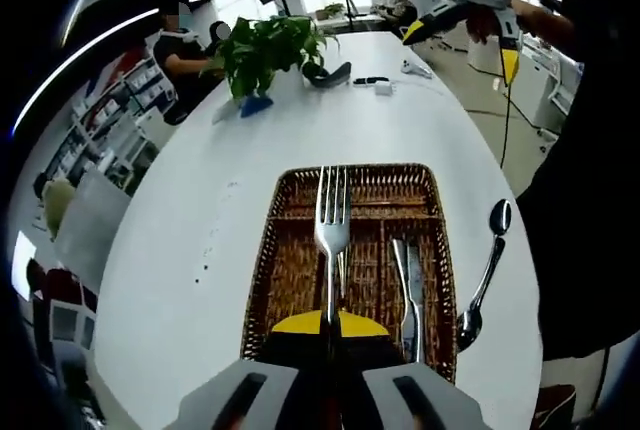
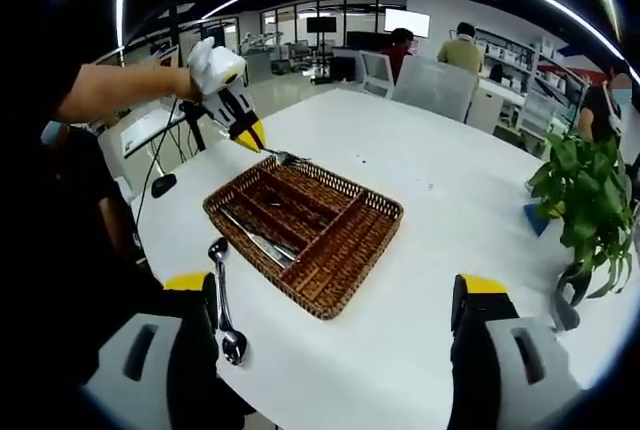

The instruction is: Arrange the knives, forks, and spoons in their matching storage slots by inserting each utensil handle-first until every utensil is classified and aligned in the correct compartment

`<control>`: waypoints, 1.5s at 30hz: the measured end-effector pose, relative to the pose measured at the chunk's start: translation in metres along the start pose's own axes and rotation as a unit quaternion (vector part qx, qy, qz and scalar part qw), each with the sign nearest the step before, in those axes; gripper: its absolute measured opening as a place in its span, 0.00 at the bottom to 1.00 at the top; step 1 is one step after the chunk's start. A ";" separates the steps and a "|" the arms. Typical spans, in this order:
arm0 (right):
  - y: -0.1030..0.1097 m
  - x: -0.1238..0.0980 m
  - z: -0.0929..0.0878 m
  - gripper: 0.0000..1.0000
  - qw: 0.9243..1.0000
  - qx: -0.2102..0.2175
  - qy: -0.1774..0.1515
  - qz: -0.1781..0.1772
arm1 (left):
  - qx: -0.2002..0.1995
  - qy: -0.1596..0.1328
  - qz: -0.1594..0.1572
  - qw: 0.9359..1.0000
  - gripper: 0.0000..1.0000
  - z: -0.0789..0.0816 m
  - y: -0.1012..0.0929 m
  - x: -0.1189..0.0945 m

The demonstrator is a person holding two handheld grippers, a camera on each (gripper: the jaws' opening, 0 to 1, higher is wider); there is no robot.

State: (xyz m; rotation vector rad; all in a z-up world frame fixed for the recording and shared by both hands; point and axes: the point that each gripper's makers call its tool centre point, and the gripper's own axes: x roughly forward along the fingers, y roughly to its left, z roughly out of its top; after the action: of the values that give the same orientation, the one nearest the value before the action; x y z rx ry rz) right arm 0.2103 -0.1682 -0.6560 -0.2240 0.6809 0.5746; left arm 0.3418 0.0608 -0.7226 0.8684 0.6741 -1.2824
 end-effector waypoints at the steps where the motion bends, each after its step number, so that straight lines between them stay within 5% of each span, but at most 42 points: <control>1: 0.000 0.000 0.000 0.99 1.000 0.000 0.000 0.000 | -0.003 -0.001 0.002 1.000 0.00 -0.001 0.001 0.003; 18: -0.001 0.003 -0.011 0.99 1.000 0.009 0.013 -0.003 | -0.051 0.023 -0.016 0.998 0.00 -0.041 -0.016 0.075; 45: 0.004 0.004 -0.043 0.99 0.999 0.033 0.042 -0.008 | -0.042 0.025 -0.066 0.997 0.00 -0.057 -0.033 0.122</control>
State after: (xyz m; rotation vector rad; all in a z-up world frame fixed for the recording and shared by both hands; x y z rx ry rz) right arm 0.1877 -0.1800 -0.6914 -0.1929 0.7779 0.5282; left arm 0.3338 0.0431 -0.8600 0.8000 0.8319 -1.3432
